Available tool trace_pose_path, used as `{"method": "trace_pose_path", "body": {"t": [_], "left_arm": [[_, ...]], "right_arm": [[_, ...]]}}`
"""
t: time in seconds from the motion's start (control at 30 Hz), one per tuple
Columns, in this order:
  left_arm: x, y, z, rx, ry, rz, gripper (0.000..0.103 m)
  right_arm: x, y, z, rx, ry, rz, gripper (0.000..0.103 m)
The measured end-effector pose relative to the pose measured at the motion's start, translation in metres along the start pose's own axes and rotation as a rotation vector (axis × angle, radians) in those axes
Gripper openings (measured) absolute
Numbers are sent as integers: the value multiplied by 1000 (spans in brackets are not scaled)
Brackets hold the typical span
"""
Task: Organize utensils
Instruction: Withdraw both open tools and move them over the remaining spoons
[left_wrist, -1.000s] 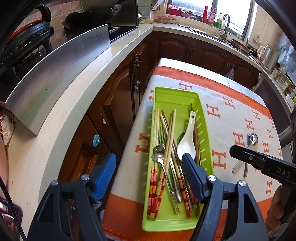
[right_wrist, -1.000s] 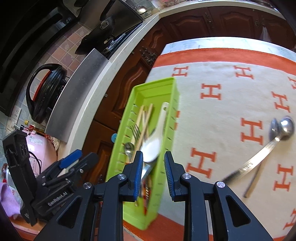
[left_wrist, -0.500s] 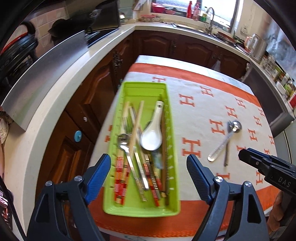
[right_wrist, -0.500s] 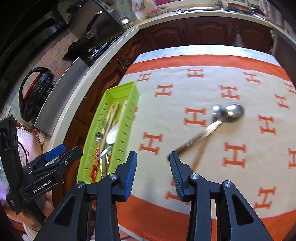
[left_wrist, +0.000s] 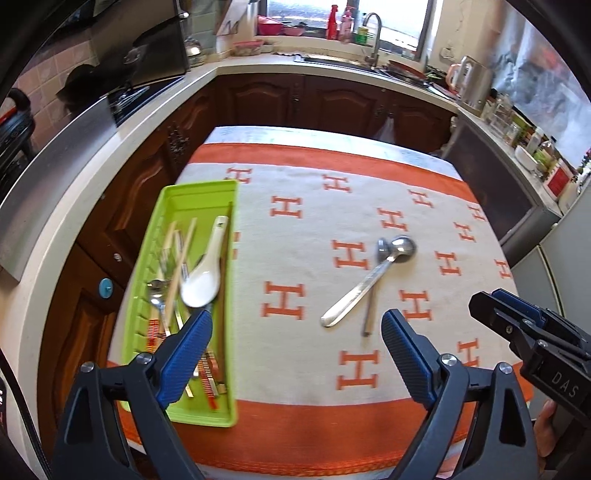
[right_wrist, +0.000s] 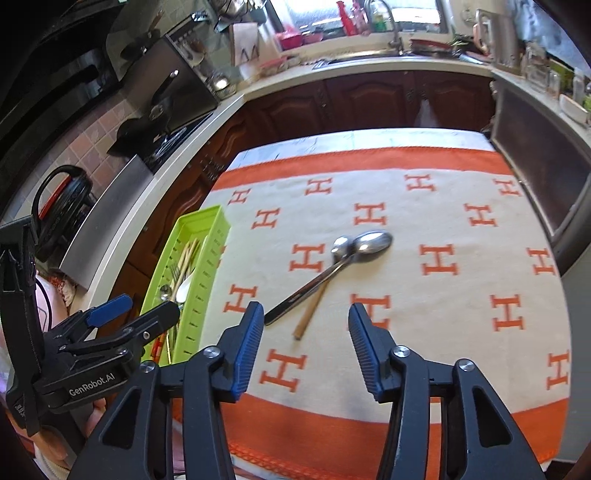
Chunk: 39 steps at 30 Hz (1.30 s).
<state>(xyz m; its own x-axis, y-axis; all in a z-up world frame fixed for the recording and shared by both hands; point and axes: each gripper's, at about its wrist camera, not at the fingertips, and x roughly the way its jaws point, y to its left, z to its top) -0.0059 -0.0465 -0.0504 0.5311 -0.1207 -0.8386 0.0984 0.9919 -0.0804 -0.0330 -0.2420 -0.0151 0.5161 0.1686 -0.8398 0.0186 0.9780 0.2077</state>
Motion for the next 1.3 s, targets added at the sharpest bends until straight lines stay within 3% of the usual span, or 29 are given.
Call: {"method": "trace_pose_path", "body": {"t": [0.47, 0.87, 1.3], "left_arm": [[11, -27, 9, 45, 27, 22, 92], [39, -39, 17, 78, 74, 28, 92], [108, -49, 29, 150, 162, 5, 92]], "right_arm": [[-13, -35, -1, 67, -25, -42, 51], [19, -55, 7, 107, 28, -55, 51], [70, -82, 12, 178, 109, -31, 51]]}}
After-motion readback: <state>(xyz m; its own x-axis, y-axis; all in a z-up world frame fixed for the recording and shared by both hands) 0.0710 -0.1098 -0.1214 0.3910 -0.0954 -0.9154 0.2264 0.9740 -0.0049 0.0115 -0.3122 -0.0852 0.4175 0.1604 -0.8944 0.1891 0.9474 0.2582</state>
